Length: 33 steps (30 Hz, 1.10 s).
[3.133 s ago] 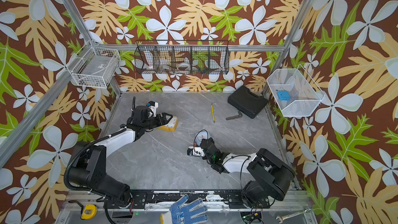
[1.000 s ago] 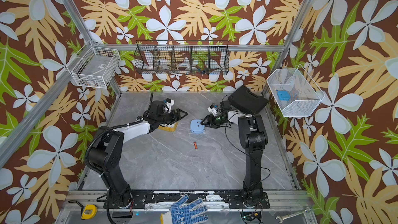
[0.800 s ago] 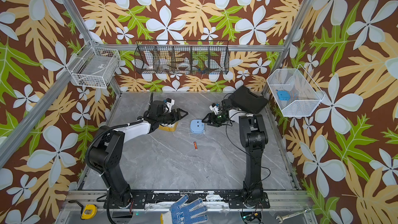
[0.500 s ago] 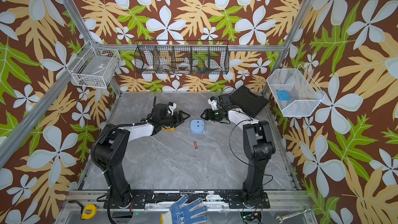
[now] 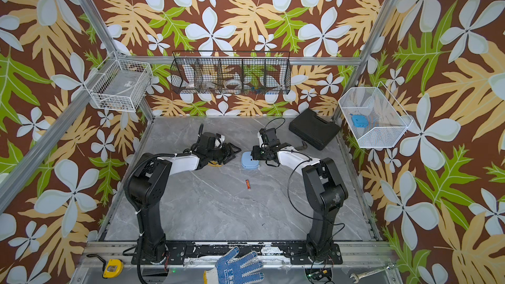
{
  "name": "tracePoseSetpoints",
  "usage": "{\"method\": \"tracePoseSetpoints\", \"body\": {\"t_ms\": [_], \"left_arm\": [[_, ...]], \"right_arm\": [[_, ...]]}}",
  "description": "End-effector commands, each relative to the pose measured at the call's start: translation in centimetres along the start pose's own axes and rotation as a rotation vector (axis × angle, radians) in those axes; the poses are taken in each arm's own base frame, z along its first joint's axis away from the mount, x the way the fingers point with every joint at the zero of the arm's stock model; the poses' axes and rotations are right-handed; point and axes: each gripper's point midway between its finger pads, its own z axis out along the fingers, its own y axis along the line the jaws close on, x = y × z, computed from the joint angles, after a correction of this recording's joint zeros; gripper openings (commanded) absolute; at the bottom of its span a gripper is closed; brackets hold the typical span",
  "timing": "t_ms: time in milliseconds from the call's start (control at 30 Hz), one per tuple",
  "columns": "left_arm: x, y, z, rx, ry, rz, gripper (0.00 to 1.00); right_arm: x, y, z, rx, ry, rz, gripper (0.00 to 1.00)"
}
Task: Insert the battery into the alarm
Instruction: Adjust the alarm at the center of the board, then remove the cover from the alarm.
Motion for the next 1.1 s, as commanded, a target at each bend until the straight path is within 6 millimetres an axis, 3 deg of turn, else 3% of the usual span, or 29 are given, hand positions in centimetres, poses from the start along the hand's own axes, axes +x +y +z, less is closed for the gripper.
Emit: {"method": "tracePoseSetpoints", "body": {"t_ms": [0, 233, 800, 1067], "left_arm": [[0.3, -0.4, 0.3, 0.012, 0.015, -0.011, 0.61], [1.5, -0.7, 1.4, 0.027, 0.067, -0.019, 0.59], [2.9, -0.5, 1.8, 0.028, 0.108, -0.046, 0.55], [3.3, -0.7, 2.2, 0.04, 0.13, -0.052, 0.49]], "right_arm": [[-0.5, -0.4, 0.2, 0.03, -0.022, 0.016, 0.48], [0.3, -0.3, 0.9, 0.013, 0.008, 0.02, 0.42], [2.0, -0.1, 2.1, -0.017, 0.058, 0.018, 0.35], [1.5, 0.2, 2.0, -0.013, 0.056, -0.01, 0.35]]}}
